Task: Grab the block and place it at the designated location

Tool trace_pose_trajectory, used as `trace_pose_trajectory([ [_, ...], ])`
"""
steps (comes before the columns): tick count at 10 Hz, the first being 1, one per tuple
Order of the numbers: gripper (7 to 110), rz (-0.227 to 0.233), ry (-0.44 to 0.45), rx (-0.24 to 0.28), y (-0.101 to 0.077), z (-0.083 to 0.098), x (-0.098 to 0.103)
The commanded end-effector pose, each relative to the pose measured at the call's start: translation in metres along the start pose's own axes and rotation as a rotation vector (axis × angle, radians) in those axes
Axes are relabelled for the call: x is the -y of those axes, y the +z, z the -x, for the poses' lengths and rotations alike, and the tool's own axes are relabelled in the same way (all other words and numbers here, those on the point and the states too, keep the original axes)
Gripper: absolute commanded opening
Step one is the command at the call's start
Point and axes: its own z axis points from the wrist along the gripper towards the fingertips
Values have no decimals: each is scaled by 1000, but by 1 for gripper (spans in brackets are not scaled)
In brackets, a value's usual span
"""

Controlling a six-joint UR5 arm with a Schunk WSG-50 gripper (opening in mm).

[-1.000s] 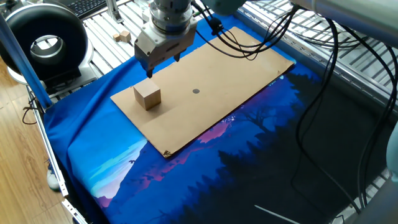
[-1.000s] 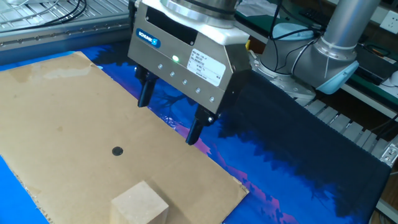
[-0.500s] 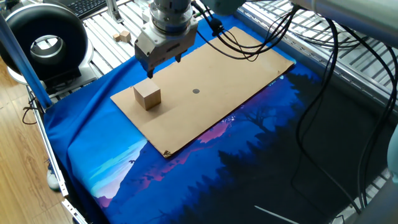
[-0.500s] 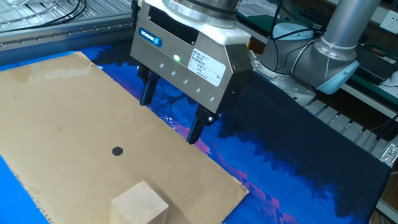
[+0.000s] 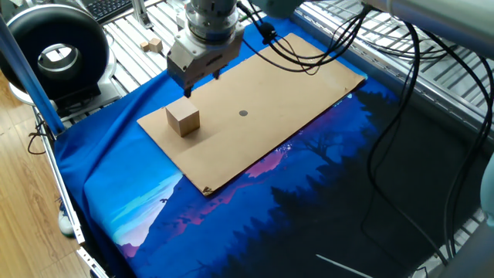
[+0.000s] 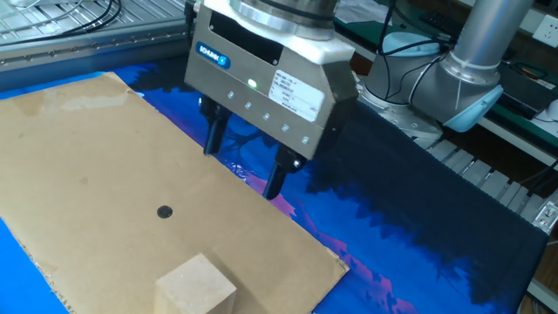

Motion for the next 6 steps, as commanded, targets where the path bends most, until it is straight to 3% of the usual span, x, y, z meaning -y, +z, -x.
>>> trace_pose_trajectory([
  [1,66,26,-13,-27,-2,-7,-6],
  [2,88,28,-14,-58,-2,-14,-6],
  [3,88,19,-21,-39,-2,-10,-4],
  [4,88,62,-27,-15,-2,-4,-15],
  [6,88,38,-20,-14,-2,-4,-8],
])
